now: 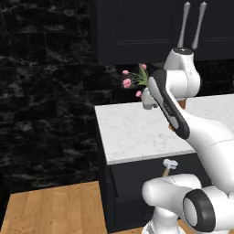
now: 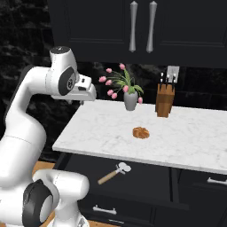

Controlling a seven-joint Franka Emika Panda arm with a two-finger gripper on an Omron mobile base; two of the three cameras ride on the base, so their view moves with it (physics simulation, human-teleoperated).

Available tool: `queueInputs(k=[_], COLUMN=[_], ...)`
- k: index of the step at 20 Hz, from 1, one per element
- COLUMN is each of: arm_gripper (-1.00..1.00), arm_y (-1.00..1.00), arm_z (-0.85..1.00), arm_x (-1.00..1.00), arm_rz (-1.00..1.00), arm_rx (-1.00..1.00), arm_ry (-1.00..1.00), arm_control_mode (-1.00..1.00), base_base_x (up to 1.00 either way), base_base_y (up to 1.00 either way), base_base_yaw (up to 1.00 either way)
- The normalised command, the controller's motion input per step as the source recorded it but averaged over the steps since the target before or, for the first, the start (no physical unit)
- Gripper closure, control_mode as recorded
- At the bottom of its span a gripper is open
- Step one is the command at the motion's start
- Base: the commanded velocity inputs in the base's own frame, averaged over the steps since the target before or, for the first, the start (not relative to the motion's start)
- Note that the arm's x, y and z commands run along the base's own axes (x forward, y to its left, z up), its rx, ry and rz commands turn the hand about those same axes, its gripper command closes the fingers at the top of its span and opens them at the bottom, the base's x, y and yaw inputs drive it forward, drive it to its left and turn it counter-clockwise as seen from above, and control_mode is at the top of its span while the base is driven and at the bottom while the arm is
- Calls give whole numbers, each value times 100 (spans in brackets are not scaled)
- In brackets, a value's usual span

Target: Pick the pizza cutter from the drawer and place it on the counter.

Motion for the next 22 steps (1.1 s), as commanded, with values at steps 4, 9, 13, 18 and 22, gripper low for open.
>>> queueInputs(k=[4,9,13,18,22], arm_gripper=[-100,-100,-100,-100,-100], arm_y=[4,1,0,0,0], arm_z=[0,0,0,0,0], arm_x=[-11,-32,-27,-21,0], arm_rz=[1,0,0,0,0], arm_rx=[-1,-2,-1,0,0], arm_ry=[0,-5,-7,-4,0], arm_control_mode=[-100,-100,-100,100,100], base_base_x=[0,0,0,-34,-58], base_base_y=[0,0,0,22,81], base_base_yaw=[0,0,0,-3,-12])
